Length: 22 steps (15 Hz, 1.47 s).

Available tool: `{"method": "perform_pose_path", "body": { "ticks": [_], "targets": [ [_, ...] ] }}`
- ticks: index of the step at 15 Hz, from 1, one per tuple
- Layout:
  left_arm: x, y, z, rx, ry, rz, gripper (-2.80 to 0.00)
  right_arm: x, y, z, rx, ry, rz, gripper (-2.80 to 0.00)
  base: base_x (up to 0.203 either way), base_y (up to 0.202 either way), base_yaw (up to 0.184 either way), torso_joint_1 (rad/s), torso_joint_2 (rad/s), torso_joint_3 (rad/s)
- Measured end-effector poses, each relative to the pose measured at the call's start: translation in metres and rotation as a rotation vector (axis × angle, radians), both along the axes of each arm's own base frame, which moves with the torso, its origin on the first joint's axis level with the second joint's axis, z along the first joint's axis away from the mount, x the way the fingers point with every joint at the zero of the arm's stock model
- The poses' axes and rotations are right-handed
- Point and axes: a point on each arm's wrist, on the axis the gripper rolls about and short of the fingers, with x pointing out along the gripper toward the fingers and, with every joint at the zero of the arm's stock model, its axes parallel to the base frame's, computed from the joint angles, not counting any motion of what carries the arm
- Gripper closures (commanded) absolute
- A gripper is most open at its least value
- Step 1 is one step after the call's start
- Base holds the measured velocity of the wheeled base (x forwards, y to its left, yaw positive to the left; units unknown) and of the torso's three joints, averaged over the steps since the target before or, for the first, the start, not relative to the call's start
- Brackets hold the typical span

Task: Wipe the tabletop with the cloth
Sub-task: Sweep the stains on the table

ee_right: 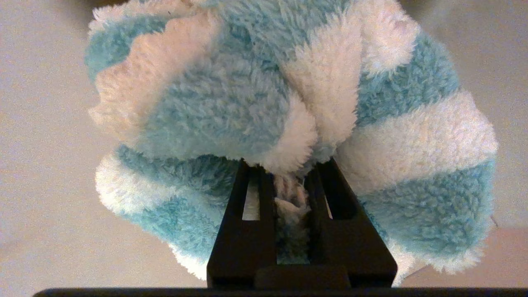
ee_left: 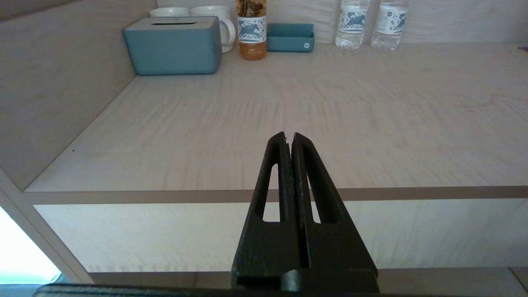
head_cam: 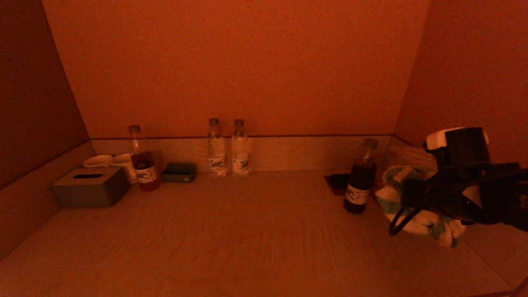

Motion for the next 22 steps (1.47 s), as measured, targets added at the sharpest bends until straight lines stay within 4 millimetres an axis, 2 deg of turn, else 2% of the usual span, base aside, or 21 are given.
{"method": "perform_pose_path", "body": {
  "ticks": [1, 3, 5, 8, 12, 19, 22],
  "targets": [
    [0.0, 0.0, 0.0, 0.0, 0.0, 0.0, 0.0, -0.014, 0.011, 0.017, 0.007, -0.066, 0.053, 0.0, 0.0, 0.0, 0.0, 0.0, 0.0, 0.0],
    [0.0, 0.0, 0.0, 0.0, 0.0, 0.0, 0.0, -0.032, 0.022, 0.037, 0.016, -0.146, 0.12, 0.0, 0.0, 0.0, 0.0, 0.0, 0.0, 0.0],
    [0.0, 0.0, 0.0, 0.0, 0.0, 0.001, 0.0, -0.042, 0.028, 0.048, 0.025, -0.197, 0.157, 0.0, 0.0, 0.0, 0.0, 0.0, 0.0, 0.0],
    [0.0, 0.0, 0.0, 0.0, 0.0, 0.001, 0.0, -0.047, 0.035, 0.057, 0.041, -0.234, 0.194, 0.0, 0.0, 0.0, 0.0, 0.0, 0.0, 0.0],
    [0.0, 0.0, 0.0, 0.0, 0.0, 0.001, 0.0, -0.04, 0.052, 0.05, 0.048, -0.203, 0.253, 0.0, 0.0, 0.0, 0.0, 0.0, 0.0, 0.0],
    [0.0, 0.0, 0.0, 0.0, 0.0, 0.001, 0.0, -0.019, 0.07, 0.025, 0.049, -0.118, 0.282, 0.0, 0.0, 0.0, 0.0, 0.0, 0.0, 0.0],
    [0.0, 0.0, 0.0, 0.0, 0.0, 0.001, 0.0, -0.011, 0.075, 0.021, 0.05, -0.13, 0.287, 0.0, 0.0, 0.0, 0.0, 0.0, 0.0, 0.0]
  ]
}}
